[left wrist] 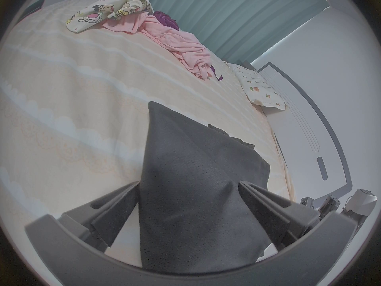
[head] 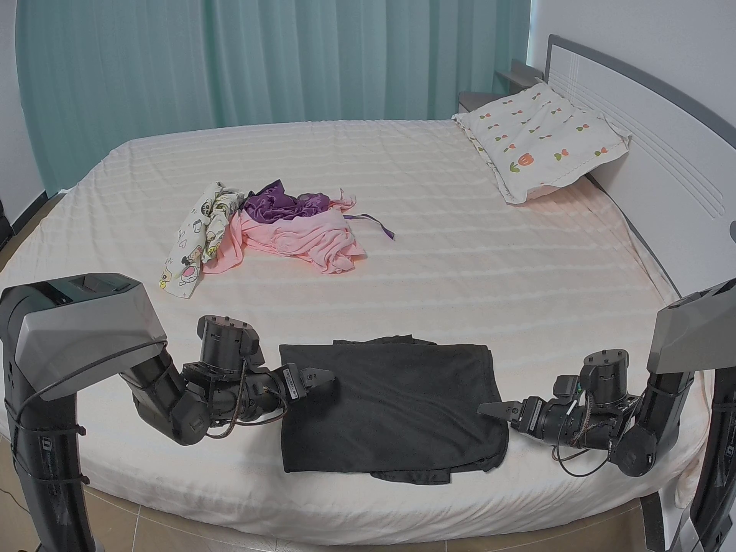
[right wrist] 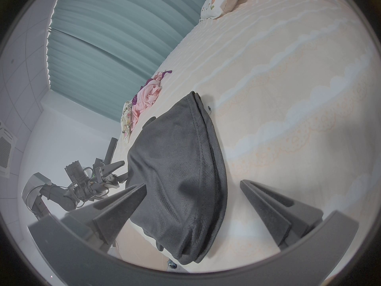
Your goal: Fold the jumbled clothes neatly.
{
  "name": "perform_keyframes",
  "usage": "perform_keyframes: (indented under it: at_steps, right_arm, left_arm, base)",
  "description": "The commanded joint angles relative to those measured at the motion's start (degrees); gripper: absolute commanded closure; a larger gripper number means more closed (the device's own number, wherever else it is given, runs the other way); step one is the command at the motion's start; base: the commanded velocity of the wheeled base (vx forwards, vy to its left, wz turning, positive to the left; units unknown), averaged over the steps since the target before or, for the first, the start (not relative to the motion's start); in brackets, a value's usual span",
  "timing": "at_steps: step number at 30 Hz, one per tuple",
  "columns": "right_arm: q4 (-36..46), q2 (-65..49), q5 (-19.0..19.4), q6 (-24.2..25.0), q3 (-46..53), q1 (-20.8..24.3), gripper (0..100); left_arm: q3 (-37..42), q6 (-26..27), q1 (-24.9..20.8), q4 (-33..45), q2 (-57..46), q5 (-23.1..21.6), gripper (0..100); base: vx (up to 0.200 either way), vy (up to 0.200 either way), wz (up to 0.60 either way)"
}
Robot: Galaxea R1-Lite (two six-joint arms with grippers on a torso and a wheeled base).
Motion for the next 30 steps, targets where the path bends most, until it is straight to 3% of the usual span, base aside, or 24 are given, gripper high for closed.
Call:
perform_keyframes:
  at_steps: [1,27,28,30]
  right_arm:
    - [0.0,0.1,0.0,0.0,-0.1,0.0,0]
    - [0.0,0.1,0.0,0.0,0.1,0.0,0]
    - [-0.1,0.1,0.0,0.0,0.1,0.0,0]
    - [-0.1,0.1,0.0,0.0,0.2,0.0,0]
  left_arm:
    - [0.4,-0.1,-0.5,-0.1,-0.2,-0.1,0]
    - [0.6,0.0,-3.2,-0.3,-0.5,0.0,0]
    - [0.6,0.0,-3.3,-0.3,-0.5,0.0,100]
    - [0.6,-0.1,-3.2,-0.3,-0.4,-0.1,100]
  base:
    - [0.000,0.000,0.00]
    - [0.000,0.000,0.00]
    - [0.000,0.000,0.00]
    - [0.000,0.000,0.00]
